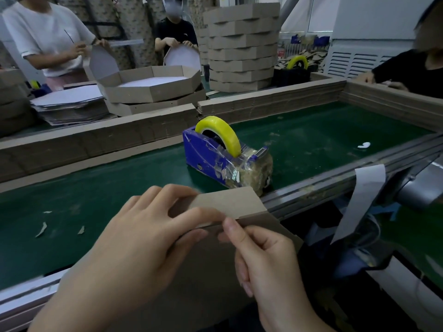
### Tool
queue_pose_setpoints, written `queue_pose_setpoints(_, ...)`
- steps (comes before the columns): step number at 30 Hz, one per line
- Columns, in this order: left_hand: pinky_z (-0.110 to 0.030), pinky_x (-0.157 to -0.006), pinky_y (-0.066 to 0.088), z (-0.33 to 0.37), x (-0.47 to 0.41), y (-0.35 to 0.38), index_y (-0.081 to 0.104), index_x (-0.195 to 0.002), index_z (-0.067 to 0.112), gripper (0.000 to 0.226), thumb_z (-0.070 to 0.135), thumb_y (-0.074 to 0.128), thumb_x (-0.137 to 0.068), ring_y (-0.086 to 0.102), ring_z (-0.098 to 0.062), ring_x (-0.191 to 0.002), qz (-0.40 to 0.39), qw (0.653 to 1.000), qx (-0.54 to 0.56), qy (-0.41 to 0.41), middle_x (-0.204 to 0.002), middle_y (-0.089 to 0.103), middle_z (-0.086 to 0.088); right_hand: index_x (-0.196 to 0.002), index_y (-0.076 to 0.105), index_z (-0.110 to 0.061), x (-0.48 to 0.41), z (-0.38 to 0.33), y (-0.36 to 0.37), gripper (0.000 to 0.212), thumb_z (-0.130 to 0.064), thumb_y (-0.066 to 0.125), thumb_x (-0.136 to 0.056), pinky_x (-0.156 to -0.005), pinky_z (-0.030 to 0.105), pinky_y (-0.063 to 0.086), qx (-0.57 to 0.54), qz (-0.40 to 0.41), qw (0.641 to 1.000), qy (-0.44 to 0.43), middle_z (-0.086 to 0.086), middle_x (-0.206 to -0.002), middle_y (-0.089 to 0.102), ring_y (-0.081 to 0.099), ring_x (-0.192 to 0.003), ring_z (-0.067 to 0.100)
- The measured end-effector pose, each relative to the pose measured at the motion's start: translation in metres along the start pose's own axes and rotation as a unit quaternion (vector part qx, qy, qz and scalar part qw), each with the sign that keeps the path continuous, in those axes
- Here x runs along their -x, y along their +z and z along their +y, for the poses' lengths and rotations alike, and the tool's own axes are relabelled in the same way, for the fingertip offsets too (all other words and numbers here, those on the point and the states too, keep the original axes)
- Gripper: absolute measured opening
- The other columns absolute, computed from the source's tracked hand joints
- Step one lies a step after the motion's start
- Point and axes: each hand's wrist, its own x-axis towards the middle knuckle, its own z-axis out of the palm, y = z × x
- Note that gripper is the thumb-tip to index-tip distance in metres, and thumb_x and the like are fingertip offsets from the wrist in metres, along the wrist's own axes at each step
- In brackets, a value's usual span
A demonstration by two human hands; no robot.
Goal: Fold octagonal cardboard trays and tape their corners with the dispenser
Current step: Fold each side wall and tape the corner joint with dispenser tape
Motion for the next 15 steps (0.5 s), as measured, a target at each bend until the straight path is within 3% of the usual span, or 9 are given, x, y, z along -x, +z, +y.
queue_pose_setpoints(5,-0.035,-0.070,0.048,0.000,0.002,-0.007,0.060,-0.125,0.049,0.040,0.050,0.037,-0.092,0.060,-0.018,-0.092,-0.021,0.999,0.013,-0.037,-0.111,0.060,0.006,-0.067,0.075,-0.015,0.000,-0.001,-0.006,0.029,-0.043,0.069,-0.060,-0.037,0.016,0.025,0.038,-0.071,0.997,0.006,-0.001,-0.036,0.040,0.031,-0.031,0.007)
queue_pose_setpoints(8,-0.040,-0.084,0.050,0.013,-0.003,-0.007,0.070,-0.104,0.047,0.036,0.054,0.038,-0.090,0.063,-0.016,-0.091,0.023,0.997,0.046,-0.066,-0.103,0.064,0.011,-0.063,0.074,-0.016,0.001,0.000,-0.005,0.018,-0.033,0.072,-0.070,-0.038,0.014,0.026,0.039,-0.079,0.996,-0.002,-0.003,-0.035,0.040,0.032,-0.030,0.004)
queue_pose_setpoints(9,-0.037,-0.082,0.051,0.019,-0.007,-0.006,0.072,-0.090,0.043,0.034,0.054,0.040,-0.088,0.065,-0.017,-0.086,0.047,0.995,0.033,-0.083,-0.098,0.066,0.013,-0.061,0.073,-0.016,0.001,0.001,-0.004,0.018,-0.026,0.072,-0.076,-0.038,0.013,0.027,0.043,-0.084,0.996,-0.004,-0.003,-0.034,0.041,0.033,-0.030,0.004)
queue_pose_setpoints(11,-0.026,-0.061,0.046,0.027,-0.013,-0.002,0.066,-0.068,0.034,0.030,0.054,0.047,-0.083,0.066,-0.017,-0.074,0.090,0.987,0.008,-0.132,-0.087,0.067,0.016,-0.057,0.070,-0.016,0.001,0.003,-0.003,0.024,-0.020,0.071,-0.081,-0.038,0.013,0.026,0.052,-0.094,0.994,-0.004,-0.003,-0.034,0.041,0.033,-0.030,0.003)
queue_pose_setpoints(13,-0.024,-0.048,0.041,0.029,-0.015,0.003,0.062,-0.062,0.030,0.032,0.053,0.050,-0.081,0.066,-0.018,-0.070,0.115,0.983,0.003,-0.145,-0.084,0.068,0.016,-0.053,0.068,-0.019,0.001,0.003,-0.003,0.028,-0.025,0.072,-0.080,-0.038,0.014,0.026,0.060,-0.100,0.993,0.006,-0.002,-0.034,0.040,0.032,-0.030,0.004)
queue_pose_setpoints(15,-0.026,-0.048,0.042,0.027,-0.013,0.006,0.065,-0.063,0.029,0.036,0.051,0.046,-0.083,0.067,-0.019,-0.073,0.130,0.985,0.002,-0.113,-0.087,0.069,0.013,-0.055,0.070,-0.021,0.001,0.000,-0.004,0.026,-0.029,0.071,-0.080,-0.038,0.015,0.027,0.064,-0.112,0.991,0.022,-0.001,-0.035,0.040,0.032,-0.030,0.006)
